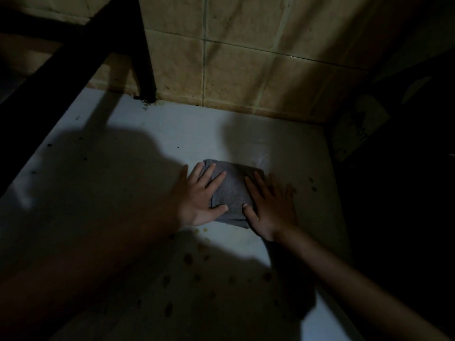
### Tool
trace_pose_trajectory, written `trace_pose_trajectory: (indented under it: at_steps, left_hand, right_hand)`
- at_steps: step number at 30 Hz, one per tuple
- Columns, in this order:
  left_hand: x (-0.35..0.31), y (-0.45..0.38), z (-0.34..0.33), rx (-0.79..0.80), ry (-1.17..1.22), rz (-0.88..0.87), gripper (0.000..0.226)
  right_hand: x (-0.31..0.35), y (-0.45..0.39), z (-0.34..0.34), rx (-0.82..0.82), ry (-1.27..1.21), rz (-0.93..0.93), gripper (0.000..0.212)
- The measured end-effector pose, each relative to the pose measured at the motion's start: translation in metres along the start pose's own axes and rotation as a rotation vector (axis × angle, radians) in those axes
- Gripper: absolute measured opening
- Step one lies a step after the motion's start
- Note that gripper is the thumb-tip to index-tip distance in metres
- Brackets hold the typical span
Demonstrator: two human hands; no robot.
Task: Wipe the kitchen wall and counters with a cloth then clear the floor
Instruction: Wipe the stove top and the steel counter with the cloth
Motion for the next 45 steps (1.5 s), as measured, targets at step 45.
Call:
trace_pose_trajectory:
  at_steps: [45]
  left_hand:
    - [-0.028,-0.049,0.007,-0.085,-0.06,-0.09,0.086]
  right_hand:
    - [-0.045,-0.014,-0.004,0.016,-0.083,-0.122,0.077]
Point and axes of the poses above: each hand's wrist, its own y-axis away from the middle knuckle, its own z-axis out of the back of the hand, x = y × z, the point moved 9 cm from there along -y, towards the middle knuckle, and after that the axes turned 11 degrees about -x, right-handed, at the moved point
